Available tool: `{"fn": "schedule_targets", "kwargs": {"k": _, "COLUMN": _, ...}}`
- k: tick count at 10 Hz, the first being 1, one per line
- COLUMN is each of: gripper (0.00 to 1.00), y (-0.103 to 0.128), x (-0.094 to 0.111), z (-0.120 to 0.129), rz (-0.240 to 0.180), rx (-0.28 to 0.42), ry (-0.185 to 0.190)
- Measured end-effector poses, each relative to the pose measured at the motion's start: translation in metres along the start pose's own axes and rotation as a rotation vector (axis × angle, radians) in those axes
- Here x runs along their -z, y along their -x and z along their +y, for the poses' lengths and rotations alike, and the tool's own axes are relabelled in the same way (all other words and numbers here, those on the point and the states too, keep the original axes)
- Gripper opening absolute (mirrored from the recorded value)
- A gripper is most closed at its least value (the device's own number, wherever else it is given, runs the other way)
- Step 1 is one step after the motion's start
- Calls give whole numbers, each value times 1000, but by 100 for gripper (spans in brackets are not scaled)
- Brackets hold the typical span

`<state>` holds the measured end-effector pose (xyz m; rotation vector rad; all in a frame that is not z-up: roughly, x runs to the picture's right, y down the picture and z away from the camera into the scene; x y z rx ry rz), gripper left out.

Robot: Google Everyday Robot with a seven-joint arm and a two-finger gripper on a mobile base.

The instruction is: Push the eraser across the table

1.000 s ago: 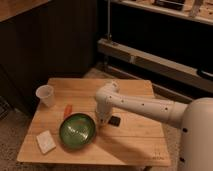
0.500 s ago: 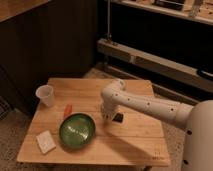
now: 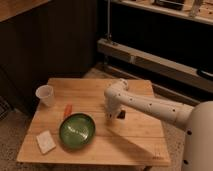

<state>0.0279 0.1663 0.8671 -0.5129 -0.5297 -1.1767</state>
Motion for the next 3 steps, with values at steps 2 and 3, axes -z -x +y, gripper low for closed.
{"fn": "schedule_targets", "kwargs": {"k": 2, "gripper": 0, "y": 9, "x": 3, "z": -13, "rz": -4, "rx": 15, "ry": 0}}
{"fn": "schedule_targets", "kwargs": {"k": 3, "gripper": 0, "y": 9, "x": 2, "z": -12, "rz": -4, "rx": 12, "ry": 2}}
